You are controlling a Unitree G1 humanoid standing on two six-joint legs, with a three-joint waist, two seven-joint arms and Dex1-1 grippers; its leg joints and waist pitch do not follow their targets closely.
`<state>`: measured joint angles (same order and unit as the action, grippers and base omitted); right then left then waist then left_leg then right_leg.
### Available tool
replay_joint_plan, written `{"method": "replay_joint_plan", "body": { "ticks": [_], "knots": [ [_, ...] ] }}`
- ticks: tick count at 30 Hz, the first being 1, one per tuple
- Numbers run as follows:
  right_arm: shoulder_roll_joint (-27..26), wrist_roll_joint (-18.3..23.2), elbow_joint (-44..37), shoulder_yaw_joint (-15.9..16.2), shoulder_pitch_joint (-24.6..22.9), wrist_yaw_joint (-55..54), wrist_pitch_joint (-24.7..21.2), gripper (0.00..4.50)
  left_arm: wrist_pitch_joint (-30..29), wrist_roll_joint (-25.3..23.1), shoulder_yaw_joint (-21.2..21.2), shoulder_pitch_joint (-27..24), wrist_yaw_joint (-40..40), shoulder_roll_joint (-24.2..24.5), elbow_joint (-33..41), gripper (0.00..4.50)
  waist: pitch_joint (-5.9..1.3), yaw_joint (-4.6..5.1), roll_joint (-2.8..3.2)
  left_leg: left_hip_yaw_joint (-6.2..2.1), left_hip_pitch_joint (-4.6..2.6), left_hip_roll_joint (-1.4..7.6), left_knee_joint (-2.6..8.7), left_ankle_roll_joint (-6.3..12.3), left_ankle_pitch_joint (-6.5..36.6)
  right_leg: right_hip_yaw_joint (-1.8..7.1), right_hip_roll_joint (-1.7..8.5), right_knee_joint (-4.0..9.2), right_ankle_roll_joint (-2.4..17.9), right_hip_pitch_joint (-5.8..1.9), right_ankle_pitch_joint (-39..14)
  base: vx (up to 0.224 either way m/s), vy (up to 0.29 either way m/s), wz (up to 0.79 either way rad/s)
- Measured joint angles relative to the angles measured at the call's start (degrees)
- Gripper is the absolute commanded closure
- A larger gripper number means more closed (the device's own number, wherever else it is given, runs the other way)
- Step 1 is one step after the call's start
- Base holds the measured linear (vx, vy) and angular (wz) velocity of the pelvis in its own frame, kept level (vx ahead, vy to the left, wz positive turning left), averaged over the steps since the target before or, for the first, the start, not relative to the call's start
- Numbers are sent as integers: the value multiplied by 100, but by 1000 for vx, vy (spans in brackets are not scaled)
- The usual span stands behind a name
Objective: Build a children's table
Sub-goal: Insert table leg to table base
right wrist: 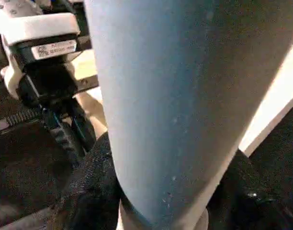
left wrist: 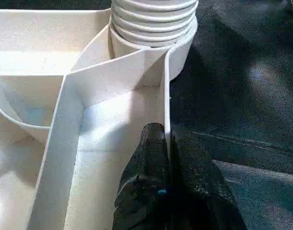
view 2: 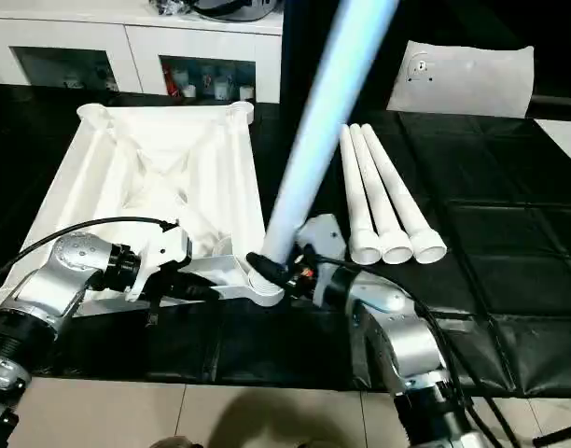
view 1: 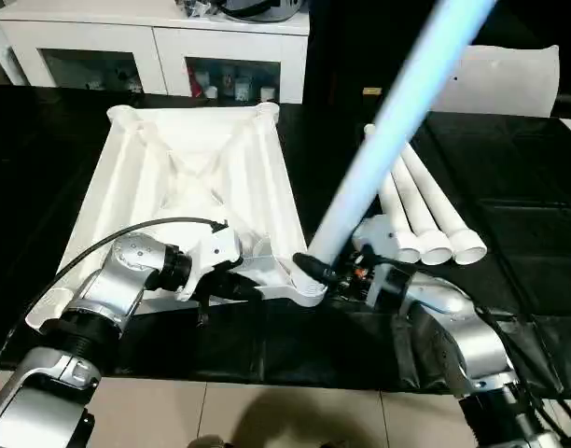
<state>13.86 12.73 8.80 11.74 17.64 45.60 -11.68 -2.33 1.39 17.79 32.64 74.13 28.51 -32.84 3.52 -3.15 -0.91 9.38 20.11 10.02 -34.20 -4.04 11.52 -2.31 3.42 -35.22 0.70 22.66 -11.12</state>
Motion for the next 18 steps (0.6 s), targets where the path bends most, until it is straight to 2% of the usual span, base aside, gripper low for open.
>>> {"method": "replay_joint_plan", "body": {
  "ticks": [8,13,18],
  "knots": [
    [157,-52,287,103,340,577,2,260,121,-42,19,35,142,53,-13,450,13,28,-57,1,1,4,4,1,0,-1,-1,2,-6,2,-4,0,0,0],
    [288,6,330,262,477,1100,-8,260,294,-72,94,146,424,152,-125,450,11,16,-64,12,2,3,58,6,4,-3,-2,26,15,8,-5,0,0,0],
    [266,-8,348,283,499,1247,5,260,496,-187,148,288,517,190,-298,450,12,31,-64,25,-3,3,106,5,5,-5,-3,27,29,7,-33,0,0,0]
  ]
}}
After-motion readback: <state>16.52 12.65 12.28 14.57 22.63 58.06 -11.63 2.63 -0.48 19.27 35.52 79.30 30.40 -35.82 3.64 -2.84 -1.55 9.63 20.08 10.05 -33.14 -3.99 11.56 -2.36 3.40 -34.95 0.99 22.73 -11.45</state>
